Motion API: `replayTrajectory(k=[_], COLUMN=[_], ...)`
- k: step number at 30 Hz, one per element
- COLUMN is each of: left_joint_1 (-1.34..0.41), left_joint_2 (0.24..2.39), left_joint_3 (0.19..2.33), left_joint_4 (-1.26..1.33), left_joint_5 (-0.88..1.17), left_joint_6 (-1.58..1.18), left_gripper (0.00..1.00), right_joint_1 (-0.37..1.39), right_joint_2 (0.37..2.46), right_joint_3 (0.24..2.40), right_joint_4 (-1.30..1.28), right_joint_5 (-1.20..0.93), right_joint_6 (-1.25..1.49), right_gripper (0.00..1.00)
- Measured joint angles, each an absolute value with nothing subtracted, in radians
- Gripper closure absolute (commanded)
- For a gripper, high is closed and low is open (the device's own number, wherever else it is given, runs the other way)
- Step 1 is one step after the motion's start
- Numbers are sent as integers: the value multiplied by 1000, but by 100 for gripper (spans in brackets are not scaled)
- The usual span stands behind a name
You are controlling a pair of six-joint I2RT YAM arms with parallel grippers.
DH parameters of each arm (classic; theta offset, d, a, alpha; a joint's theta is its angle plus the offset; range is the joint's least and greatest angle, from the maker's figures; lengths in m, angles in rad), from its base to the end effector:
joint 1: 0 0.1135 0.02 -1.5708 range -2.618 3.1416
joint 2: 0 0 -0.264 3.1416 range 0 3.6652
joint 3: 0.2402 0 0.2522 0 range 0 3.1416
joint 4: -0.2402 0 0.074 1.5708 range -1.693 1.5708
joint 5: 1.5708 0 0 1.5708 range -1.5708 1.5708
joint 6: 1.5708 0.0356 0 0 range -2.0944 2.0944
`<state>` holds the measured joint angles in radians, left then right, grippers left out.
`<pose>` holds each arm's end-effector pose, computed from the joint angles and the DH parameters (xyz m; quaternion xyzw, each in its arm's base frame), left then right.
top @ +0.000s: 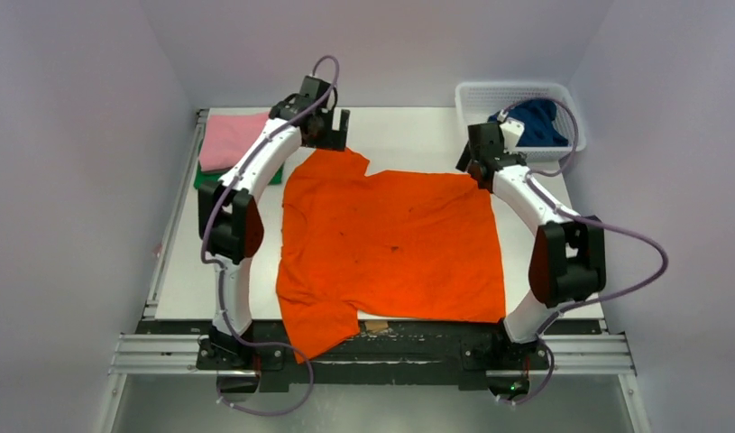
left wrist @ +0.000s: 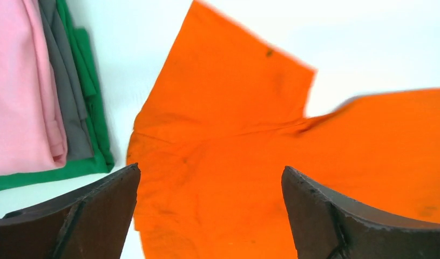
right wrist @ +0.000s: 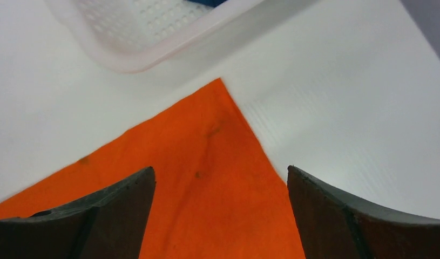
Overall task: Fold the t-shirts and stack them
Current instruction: Flatten out the tshirt
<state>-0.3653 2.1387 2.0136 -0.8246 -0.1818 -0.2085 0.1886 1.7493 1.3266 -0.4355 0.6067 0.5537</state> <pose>0.4469 -0.1640 0.2764 0.0466 0.9475 -0.0032 0.3163 0.3794 0.0518 0.2494 0.2648 0.8606 -0.1402 0.4118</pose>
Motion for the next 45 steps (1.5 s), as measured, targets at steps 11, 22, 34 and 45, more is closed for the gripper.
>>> replayTrajectory(k=[11,22,34,45], left_joint_1=[-368,-406,-579,-653], left_joint_2=[1853,1833,2116,2263], left_joint_3=[1534,1325,1606,1806], left_joint_4=[-594,-524,-585,-507], left_joint_5=[-40,45,97,291], left_joint_6=[-435,-571,-663,-725], left_gripper=[0,0,0,0], right_joint_1=[199,223,176,82], right_joint_2=[1449,1552,1572,1568], right_joint_3=[866,818,817,813], right_joint_4=[-209,-142,-141,-135], right_joint_5=[186,56,85,96], right_joint_6=[561,584,609,637], right_gripper=[7,7,5,5])
